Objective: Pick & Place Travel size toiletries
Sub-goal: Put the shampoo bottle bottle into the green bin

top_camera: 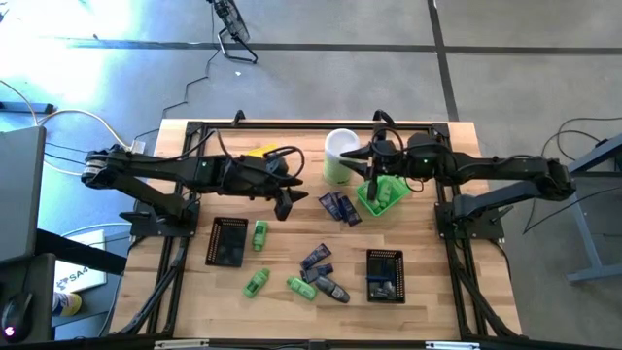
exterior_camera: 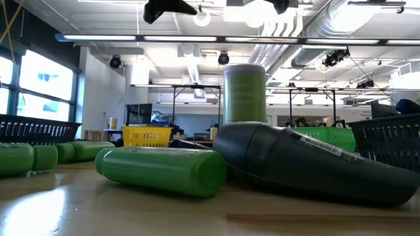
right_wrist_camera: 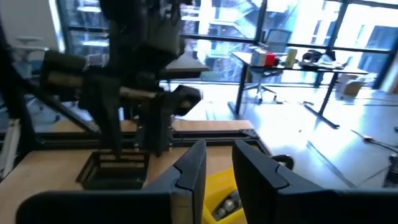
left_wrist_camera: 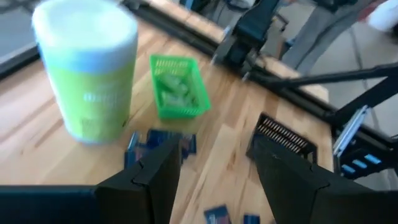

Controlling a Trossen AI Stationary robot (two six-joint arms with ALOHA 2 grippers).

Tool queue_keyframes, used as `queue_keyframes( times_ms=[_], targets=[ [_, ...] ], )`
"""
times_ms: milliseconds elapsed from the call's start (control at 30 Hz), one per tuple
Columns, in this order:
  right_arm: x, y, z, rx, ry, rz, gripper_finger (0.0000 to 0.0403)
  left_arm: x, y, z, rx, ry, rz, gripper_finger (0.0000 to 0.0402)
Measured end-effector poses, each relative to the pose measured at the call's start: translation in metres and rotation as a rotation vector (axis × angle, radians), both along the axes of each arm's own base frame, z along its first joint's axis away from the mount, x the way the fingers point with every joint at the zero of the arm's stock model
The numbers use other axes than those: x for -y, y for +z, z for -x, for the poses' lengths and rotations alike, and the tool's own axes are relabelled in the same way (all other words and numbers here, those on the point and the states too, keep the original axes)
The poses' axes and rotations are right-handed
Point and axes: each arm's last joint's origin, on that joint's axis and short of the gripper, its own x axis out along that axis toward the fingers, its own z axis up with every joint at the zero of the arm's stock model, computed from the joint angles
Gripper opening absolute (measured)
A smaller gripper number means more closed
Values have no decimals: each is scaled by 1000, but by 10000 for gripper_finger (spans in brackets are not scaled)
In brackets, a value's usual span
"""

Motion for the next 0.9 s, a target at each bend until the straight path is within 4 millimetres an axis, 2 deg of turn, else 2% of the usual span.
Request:
queue_keyframes(
  times_ms=[533, 800, 900],
  targets=[
    [1, 4, 6, 31, -55, -102, 71, 26, -29, 24, -340, 23, 112, 200],
    [1, 2, 6, 5, -55, -102, 71, 53, -35, 21, -332, 61, 221, 200],
    [1, -1, 6, -19, -56, -96, 71, 66, -45, 19, -357, 97, 254, 197]
  ],
)
